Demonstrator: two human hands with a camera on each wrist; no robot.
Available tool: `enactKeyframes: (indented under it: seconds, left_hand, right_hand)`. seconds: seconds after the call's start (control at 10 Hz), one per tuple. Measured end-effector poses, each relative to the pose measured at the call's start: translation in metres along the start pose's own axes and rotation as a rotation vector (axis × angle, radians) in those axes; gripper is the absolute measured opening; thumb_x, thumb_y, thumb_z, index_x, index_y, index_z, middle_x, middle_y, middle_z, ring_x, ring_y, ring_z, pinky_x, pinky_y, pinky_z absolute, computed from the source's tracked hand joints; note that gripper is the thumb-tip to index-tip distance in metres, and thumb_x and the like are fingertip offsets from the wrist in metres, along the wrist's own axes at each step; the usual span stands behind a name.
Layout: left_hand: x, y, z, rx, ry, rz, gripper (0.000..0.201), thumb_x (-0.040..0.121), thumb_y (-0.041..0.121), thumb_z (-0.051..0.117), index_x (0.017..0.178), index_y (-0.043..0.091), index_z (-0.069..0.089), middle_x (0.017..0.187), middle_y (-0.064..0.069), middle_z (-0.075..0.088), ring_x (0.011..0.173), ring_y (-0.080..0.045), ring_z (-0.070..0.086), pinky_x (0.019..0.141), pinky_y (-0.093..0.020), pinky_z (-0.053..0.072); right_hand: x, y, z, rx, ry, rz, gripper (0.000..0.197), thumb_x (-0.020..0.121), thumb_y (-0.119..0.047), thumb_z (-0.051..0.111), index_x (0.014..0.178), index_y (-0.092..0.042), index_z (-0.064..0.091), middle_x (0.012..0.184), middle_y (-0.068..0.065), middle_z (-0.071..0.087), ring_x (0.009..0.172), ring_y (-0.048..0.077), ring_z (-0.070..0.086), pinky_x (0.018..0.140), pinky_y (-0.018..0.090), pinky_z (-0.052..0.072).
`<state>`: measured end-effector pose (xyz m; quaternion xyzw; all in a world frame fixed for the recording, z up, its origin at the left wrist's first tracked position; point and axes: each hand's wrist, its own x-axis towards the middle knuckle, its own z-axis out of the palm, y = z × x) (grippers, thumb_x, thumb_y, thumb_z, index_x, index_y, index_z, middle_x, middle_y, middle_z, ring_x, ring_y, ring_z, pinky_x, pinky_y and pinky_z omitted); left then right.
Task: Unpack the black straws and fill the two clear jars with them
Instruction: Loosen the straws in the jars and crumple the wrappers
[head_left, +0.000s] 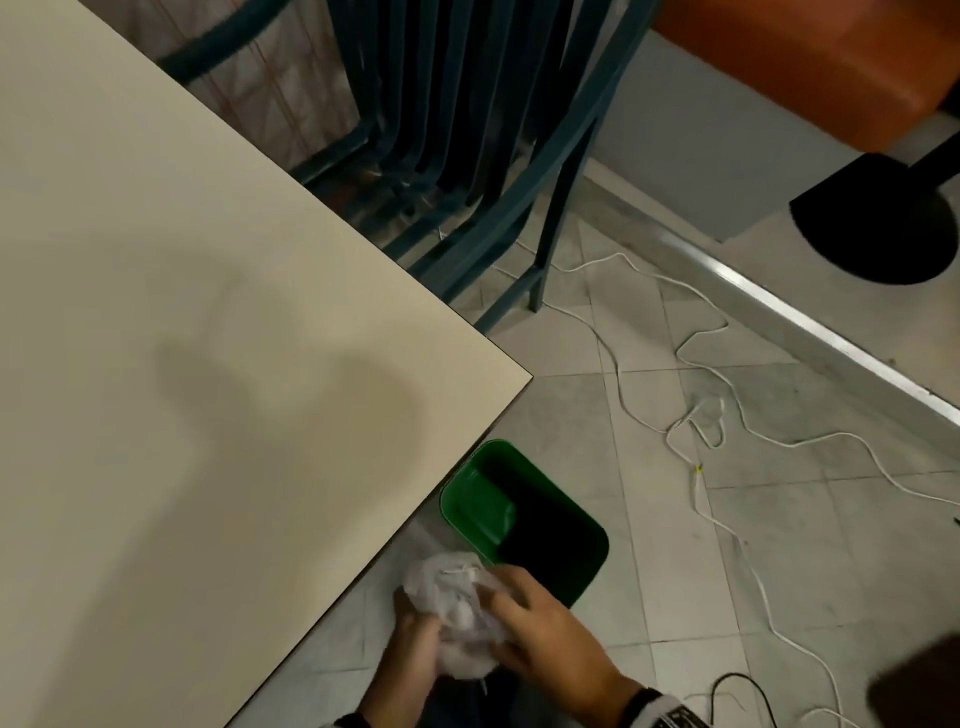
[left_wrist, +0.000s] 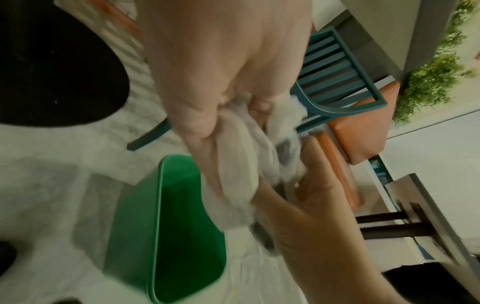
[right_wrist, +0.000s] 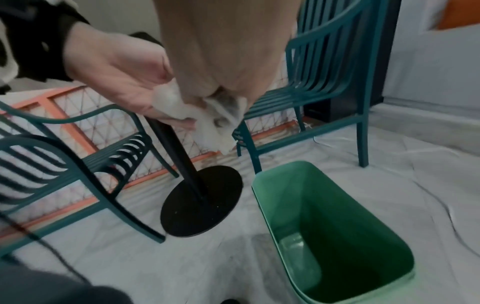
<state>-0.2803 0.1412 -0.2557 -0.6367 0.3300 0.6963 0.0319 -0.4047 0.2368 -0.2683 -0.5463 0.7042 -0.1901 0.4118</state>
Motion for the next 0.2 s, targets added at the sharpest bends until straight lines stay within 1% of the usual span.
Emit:
enactKeyframes:
  seconds: [0.1, 0.2]
  left_hand:
    - [0.018, 0.01, -0.014, 0.064, -0.122, 0.0, 0.046, 0.09, -0.005, 0.044, 0.124, 0.025, 0.036, 0.096, -0.009, 0.055, 0.082, -0.022, 0.054, 0.062, -0.024, 0.047]
    - [0.027, 0.013, -0.033, 0.097, 0.014, 0.027, 0.042, 0.092, 0.003, 0.047, 0.132, 0.015, 0.039, 0.126, -0.016, 0.051, 0.108, -0.024, 0.051, 0.077, -0.02, 0.041]
  right_hand:
    - [0.028, 0.035, 0.011, 0.048, 0.102, 0.081, 0.037, 0.086, -0.035, 0.043, 0.123, -0.03, 0.041, 0.133, 0.01, 0.047, 0.116, 0.024, 0.053, 0.097, 0.024, 0.043]
    - [0.057, 0.082, 0.015, 0.102, 0.163, 0.316, 0.034, 0.093, -0.023, 0.04, 0.127, -0.02, 0.048, 0.123, -0.003, 0.045, 0.119, 0.023, 0.048, 0.09, 0.019, 0.036]
